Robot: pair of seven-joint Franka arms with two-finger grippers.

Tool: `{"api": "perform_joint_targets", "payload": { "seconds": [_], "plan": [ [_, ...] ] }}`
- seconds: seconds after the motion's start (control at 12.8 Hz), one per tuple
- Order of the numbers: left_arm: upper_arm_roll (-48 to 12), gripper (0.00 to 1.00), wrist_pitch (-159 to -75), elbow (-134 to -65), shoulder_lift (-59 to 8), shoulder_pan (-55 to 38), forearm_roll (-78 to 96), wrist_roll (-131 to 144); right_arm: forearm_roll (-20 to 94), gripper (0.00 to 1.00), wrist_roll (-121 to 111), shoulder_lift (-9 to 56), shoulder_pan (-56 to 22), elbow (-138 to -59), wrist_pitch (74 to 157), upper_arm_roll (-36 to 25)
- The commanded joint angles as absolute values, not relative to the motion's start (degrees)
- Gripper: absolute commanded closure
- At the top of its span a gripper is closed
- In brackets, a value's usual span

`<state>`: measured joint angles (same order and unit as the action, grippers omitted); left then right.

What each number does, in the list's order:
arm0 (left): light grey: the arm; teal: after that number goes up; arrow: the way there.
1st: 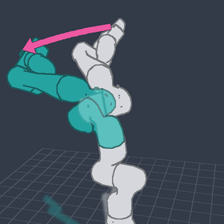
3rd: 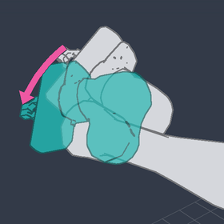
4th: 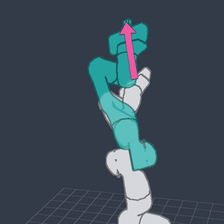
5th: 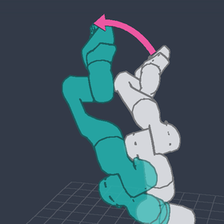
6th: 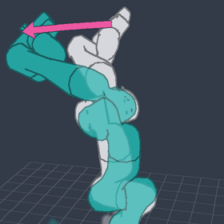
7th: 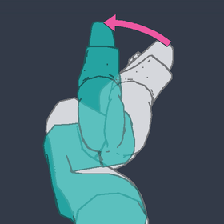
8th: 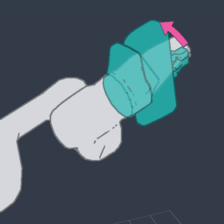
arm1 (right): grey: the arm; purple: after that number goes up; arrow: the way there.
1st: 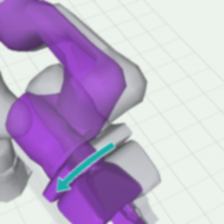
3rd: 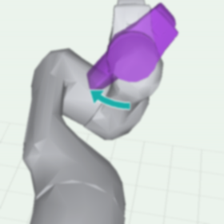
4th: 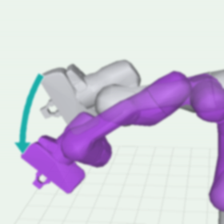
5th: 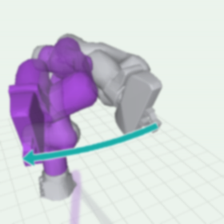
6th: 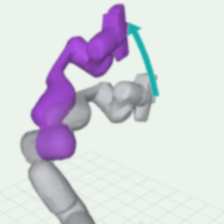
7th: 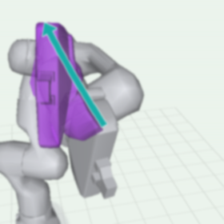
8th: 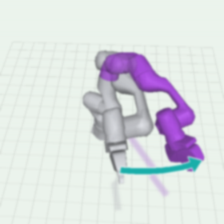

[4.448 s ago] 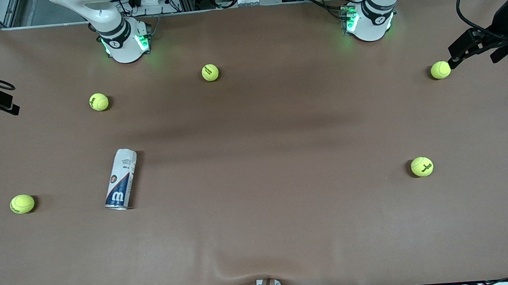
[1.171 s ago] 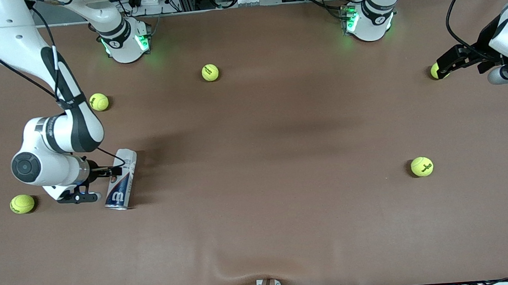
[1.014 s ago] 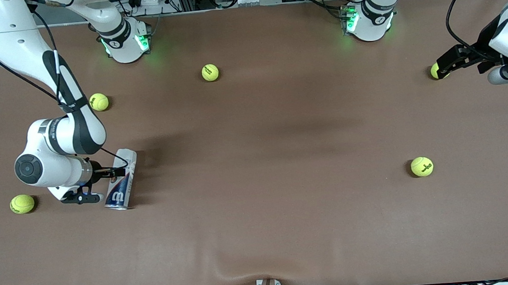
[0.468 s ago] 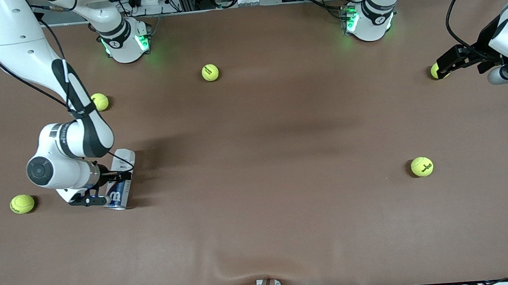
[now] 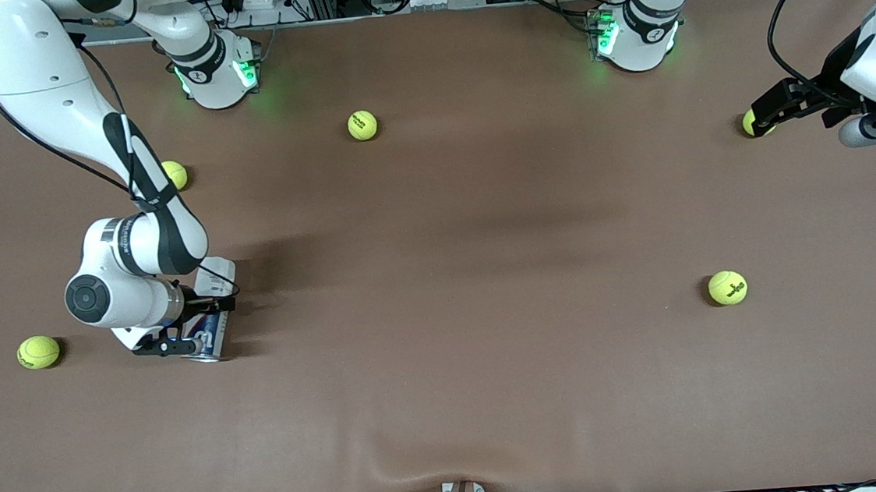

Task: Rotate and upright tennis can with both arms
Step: 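Close the right gripper around the can and lift it, then carry the can with the right gripper toward the table center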

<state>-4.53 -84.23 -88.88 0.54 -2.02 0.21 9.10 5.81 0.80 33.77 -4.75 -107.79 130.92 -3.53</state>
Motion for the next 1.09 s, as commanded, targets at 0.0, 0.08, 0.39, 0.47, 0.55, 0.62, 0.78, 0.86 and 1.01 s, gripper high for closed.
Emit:
{"api": "perform_joint_targets", "payload": {
  "seconds": [0.0, 0.08, 0.39, 0.47, 0.55, 0.62, 0.78, 0.86, 1.01],
  "plan": [
    [-4.66, 0.0, -83.67, -88.33, 0.26, -2.11, -0.26, 8.09, 6.33, 0.0, 1.05, 34.28, -4.75, -107.31, 131.22, -3.6],
    [-4.66, 0.0, -83.67, -88.33, 0.26, -2.11, -0.26, 8.09, 6.33, 0.0, 1.23, 34.28, -4.66, -107.31, 131.13, -3.6],
    [-4.66, 0.0, -83.67, -88.33, 0.26, -1.93, -0.26, 8.09, 6.33, 0.15, 1.32, 34.19, -4.75, -107.31, 130.69, -3.6],
    [-4.66, 0.0, -83.67, -88.33, 0.35, -1.93, -0.26, 8.09, 6.33, 0.16, 1.32, 34.19, -4.75, -107.31, 130.69, -3.6],
    [-4.66, 0.0, -83.67, -88.33, 0.35, -1.93, -0.26, 8.09, 6.33, 0.17, 1.32, 34.19, -4.75, -107.31, 130.69, -3.6],
    [-4.66, 0.0, -83.67, -88.33, 0.35, -1.93, -0.26, 8.09, 6.33, 0.19, 1.32, 34.19, -4.83, -107.23, 130.69, -3.6],
    [-4.66, 0.0, -83.67, -88.33, 0.35, -1.93, -0.18, 8.09, 6.33, 0.2, 1.32, 34.19, -4.83, -107.14, 130.69, -3.6],
    [-4.66, 0.0, -83.67, -88.33, 0.35, -1.93, -0.26, 8.09, 6.33, 0.2, 1.32, 34.1, -4.83, -106.79, 130.61, -3.6],
    [-4.66, 0.0, -83.67, -88.33, 0.35, -1.93, -0.26, 8.09, 6.33, 0.2, 1.41, 33.93, -4.83, -106.7, 130.43, -3.6]
  ]
}}
